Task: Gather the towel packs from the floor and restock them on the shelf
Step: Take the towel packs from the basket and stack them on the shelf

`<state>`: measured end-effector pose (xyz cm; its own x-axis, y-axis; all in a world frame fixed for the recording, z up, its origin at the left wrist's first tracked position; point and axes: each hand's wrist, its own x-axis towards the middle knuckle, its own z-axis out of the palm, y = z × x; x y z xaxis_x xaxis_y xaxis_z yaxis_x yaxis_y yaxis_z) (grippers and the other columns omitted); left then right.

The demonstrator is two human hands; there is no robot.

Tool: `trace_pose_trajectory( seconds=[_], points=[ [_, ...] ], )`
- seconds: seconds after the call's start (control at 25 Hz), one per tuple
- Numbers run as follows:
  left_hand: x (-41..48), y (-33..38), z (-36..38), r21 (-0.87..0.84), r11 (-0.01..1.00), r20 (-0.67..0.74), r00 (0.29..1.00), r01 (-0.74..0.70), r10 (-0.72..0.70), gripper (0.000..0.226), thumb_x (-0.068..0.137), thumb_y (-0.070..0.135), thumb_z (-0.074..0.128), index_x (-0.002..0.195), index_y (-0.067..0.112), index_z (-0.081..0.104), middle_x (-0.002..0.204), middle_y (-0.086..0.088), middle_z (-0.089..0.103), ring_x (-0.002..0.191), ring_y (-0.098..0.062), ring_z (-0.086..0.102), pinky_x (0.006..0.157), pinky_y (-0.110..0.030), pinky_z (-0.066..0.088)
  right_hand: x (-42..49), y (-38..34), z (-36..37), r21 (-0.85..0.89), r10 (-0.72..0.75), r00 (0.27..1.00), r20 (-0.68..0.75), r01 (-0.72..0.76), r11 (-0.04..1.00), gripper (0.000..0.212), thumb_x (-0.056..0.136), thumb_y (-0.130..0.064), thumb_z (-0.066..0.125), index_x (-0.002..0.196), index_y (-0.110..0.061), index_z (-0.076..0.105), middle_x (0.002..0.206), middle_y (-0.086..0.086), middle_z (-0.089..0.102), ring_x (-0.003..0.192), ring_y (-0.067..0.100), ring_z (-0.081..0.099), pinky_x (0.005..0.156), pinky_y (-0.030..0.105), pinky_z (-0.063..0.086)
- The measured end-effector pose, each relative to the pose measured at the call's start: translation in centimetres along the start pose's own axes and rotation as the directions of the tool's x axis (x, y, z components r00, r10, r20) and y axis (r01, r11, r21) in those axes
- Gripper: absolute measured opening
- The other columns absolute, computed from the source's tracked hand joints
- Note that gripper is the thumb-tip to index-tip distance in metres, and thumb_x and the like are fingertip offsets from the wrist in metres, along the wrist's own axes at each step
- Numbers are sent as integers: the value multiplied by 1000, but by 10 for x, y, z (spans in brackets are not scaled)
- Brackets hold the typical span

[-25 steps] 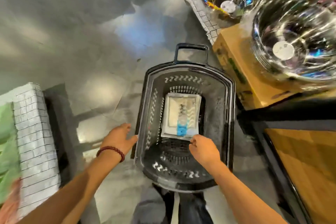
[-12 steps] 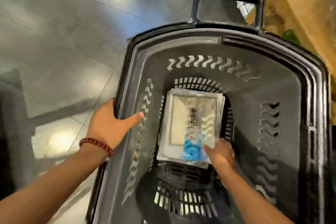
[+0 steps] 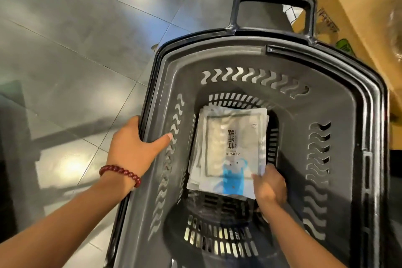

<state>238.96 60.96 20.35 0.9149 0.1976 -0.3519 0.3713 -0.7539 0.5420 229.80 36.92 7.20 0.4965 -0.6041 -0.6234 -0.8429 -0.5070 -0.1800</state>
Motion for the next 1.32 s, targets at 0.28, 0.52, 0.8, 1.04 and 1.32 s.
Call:
trace_pose_trajectory(
  seconds=[0.28,0.52,0.8,1.04,1.32],
  points=[
    [-16,25,-17,270,954,25,991,-133,131,111,72,46,71,149,12,0,157,-7,8,145,-19,8,117,-31,12,-48,-23,-85,142,-632,775,-35,629,764,32,86,1,53,110,-18,63,79,3,66,62,14,58,57,12,44],
    [-33,80,-32,306,746,515,762,-592,393,111,63,65,67,149,30,7,156,8,12,144,-10,12,117,-28,8,-81,-59,-168,-83,-884,447,135,894,440,35,79,0,62,106,-20,72,86,10,74,81,33,69,70,45,57],
    [-30,93,-22,150,903,527,805,-402,271,23,86,36,62,67,33,48,63,8,53,54,-6,49,51,-17,41,-82,-91,-199,341,-869,412,-273,886,313,19,79,-18,68,97,-19,71,94,-9,67,89,4,60,82,18,49],
    [-1,79,-38,-197,979,102,992,-47,68,24,79,18,70,100,6,68,85,-6,65,66,-10,60,49,-15,48,-37,-54,-128,585,-371,890,-265,454,672,15,88,-9,61,97,-21,62,97,-6,63,95,11,60,86,27,49],
    [16,38,-44,-336,936,38,995,105,-98,19,77,9,70,94,15,65,58,16,66,56,7,61,54,-7,45,10,13,2,140,32,955,295,-76,987,53,85,-24,65,128,0,49,132,19,53,120,32,51,93,34,42]
  ],
)
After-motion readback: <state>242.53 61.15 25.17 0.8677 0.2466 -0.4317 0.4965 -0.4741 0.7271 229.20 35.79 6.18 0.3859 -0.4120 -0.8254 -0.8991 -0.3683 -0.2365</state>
